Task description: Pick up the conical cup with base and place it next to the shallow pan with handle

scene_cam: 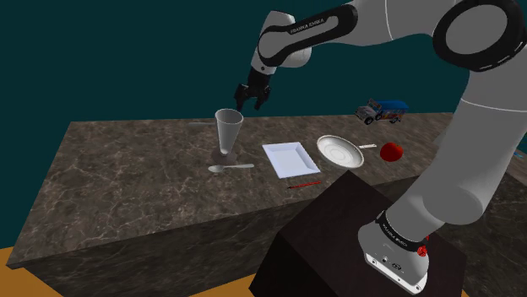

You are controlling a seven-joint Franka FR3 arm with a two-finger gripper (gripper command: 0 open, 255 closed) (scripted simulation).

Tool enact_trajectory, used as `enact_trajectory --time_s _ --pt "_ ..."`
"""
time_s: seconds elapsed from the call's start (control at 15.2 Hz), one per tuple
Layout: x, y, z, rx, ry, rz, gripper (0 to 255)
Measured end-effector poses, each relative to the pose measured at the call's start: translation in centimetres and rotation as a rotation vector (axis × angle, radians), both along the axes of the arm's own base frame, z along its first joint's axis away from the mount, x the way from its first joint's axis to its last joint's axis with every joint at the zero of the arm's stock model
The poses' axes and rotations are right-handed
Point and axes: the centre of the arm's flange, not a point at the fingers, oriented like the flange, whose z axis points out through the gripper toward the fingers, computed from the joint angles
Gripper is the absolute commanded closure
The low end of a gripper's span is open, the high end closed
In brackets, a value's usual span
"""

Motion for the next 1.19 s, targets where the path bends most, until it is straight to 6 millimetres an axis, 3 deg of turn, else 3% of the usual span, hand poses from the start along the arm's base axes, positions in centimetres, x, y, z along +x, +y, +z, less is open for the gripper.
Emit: enact_trajectory --time_s 0.2,0.59,0.99,1.06,1.19 --pt "1.9 0.7 -1.7 0.010 -0.002 -0.004 0" --pt "2.3 1.1 -4.7 0.011 -0.002 -0.005 0" --pt "2.4 1.2 -5.1 0.011 -0.003 -0.005 0" --pt "2.4 1.2 -5.1 0.011 -0.003 -0.005 255" --pt "2.4 1.2 -5.1 0.011 -0.003 -0.005 255"
